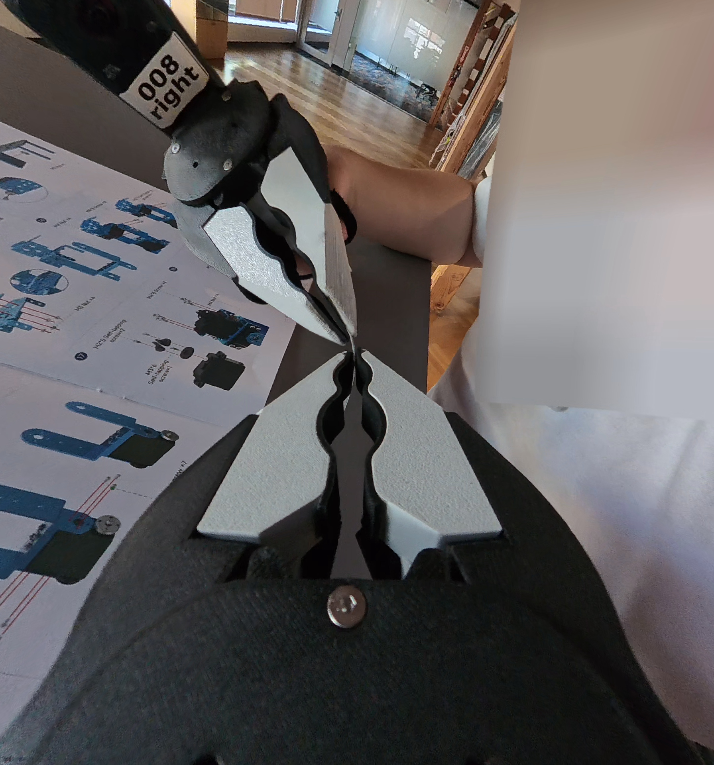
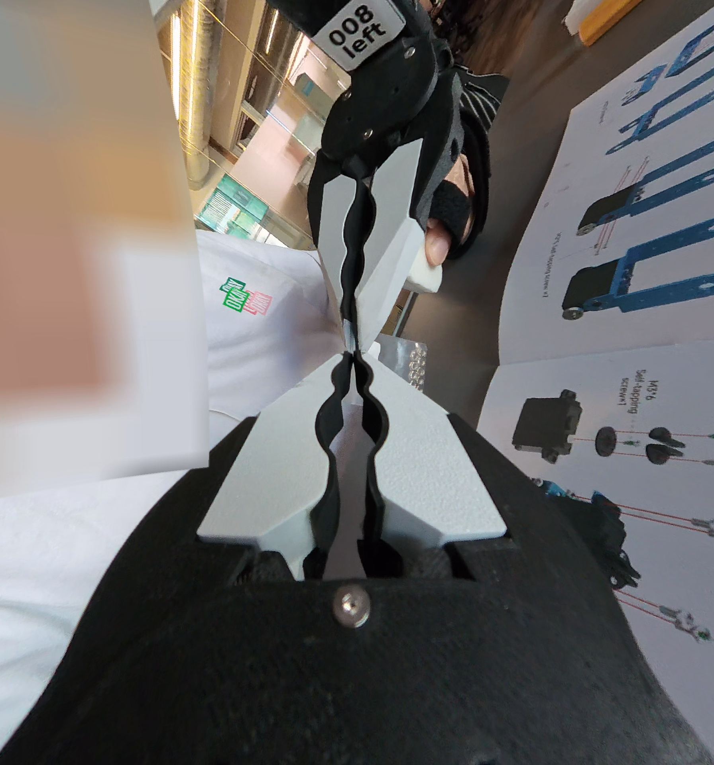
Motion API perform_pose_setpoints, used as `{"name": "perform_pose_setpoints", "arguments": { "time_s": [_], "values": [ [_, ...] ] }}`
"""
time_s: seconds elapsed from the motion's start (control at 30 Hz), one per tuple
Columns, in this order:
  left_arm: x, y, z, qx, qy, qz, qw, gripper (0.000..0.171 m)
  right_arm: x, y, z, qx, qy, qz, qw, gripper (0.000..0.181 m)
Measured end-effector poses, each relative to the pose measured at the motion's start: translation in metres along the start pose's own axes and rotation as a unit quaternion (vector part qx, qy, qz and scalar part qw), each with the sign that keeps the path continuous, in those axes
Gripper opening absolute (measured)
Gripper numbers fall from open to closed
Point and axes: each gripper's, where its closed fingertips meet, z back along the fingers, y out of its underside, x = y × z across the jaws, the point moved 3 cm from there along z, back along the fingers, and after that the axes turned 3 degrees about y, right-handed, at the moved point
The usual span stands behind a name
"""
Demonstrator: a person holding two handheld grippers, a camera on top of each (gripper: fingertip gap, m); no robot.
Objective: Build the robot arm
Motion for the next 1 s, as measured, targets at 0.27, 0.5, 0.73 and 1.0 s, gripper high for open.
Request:
{"name": "perform_pose_setpoints", "arguments": {
  "time_s": [0.27, 0.5, 0.73, 1.0],
  "values": [
    [0.000, -0.001, 0.003, -0.008, -0.001, 0.003, 1.000, 0.000, 0.004, -0.007, 0.010, -0.025, -0.004, -0.005, 1.000, 0.000],
    [0.000, -0.002, 0.004, -0.011, -0.001, 0.004, 1.000, 0.000, 0.005, -0.003, 0.009, -0.010, -0.007, -0.002, 1.000, 0.000],
    [0.000, -0.002, 0.006, -0.014, -0.002, 0.007, 1.000, 0.000, 0.007, -0.004, 0.006, -0.015, -0.017, -0.007, 1.000, 0.000],
    [0.002, -0.002, 0.006, -0.014, -0.004, 0.006, 1.000, 0.000, 0.007, -0.005, 0.003, -0.017, -0.020, -0.013, 1.000, 0.001]
  ]
}}
